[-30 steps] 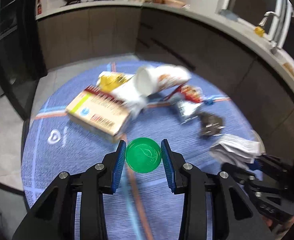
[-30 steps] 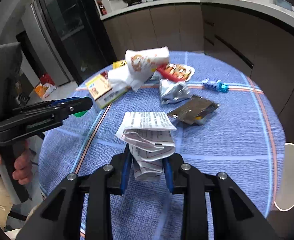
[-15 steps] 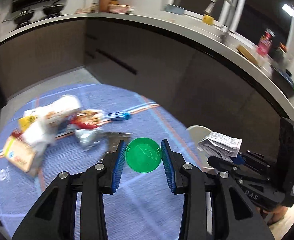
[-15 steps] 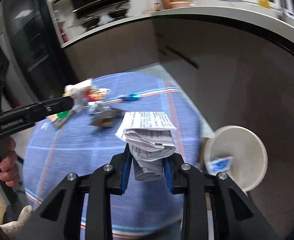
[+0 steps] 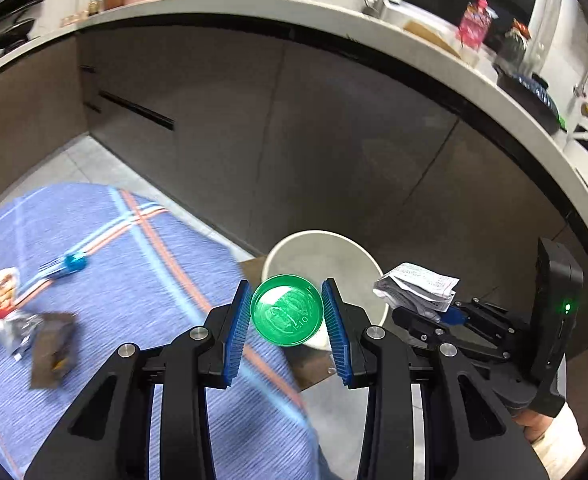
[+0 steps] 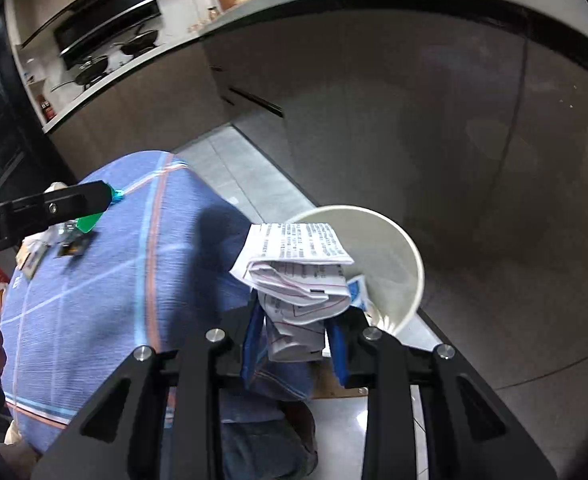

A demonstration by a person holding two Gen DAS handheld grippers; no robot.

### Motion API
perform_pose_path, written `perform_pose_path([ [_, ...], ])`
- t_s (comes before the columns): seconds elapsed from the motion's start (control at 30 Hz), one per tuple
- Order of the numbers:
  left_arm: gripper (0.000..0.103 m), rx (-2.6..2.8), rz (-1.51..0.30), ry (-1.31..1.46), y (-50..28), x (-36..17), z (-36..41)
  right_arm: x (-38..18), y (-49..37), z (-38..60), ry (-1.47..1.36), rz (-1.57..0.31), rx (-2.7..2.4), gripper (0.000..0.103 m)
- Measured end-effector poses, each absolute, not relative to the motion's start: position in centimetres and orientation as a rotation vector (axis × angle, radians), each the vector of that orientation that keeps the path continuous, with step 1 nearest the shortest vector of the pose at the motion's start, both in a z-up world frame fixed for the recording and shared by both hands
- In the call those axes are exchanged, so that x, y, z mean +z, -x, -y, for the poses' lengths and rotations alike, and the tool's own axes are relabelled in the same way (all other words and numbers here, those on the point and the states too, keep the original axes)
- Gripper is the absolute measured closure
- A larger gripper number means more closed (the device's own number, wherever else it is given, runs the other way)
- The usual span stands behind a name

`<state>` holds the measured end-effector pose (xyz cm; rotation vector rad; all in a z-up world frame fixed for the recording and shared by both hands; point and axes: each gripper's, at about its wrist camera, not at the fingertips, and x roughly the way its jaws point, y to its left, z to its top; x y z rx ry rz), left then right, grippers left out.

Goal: Collect trash
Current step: 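Carry the leaflet and cap to the white bin and open both tools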

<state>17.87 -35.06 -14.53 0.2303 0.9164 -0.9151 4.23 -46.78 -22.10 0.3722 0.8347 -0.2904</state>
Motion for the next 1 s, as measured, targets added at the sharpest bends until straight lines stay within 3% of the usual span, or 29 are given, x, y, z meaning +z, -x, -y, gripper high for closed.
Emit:
perform_pose_path([
  [0.63, 0.068, -0.932, -1.046, -0.361, -18.6, -22.0, 44.9, -29.8, -6.7, 51.7, -0.384, -0.946, -0.271, 0.073],
  [0.83, 0.068, -0.893, -1.044, -0.383, -18.6, -23.1, 46.2, -31.0, -7.5, 52.4, -0.374, -0.965, -0.260, 0.066],
  [0.87, 0.062, -0.886, -1.046, -0.389, -18.7, -23.3, 46.3, -31.1, -7.5, 52.4, -0.366, -0.967, -0.259, 0.063],
  [0.9, 0.048, -0.873, -1.045, -0.395, -18.6, -23.4, 46.3, -31.1, -7.6, 52.3, -0.358, -0.968, -0.258, 0.054],
  [0.93, 0.040, -0.852, -1.037, -0.400, -18.7, -23.5, 46.2, -31.3, -7.5, 52.2, -0.349, -0.967, -0.257, 0.045],
  [1.0, 0.023, -0.825, -1.005, -0.406, -19.1, -23.6, 46.1, -31.3, -7.4, 52.1, -0.324, -0.961, -0.254, 0.038],
])
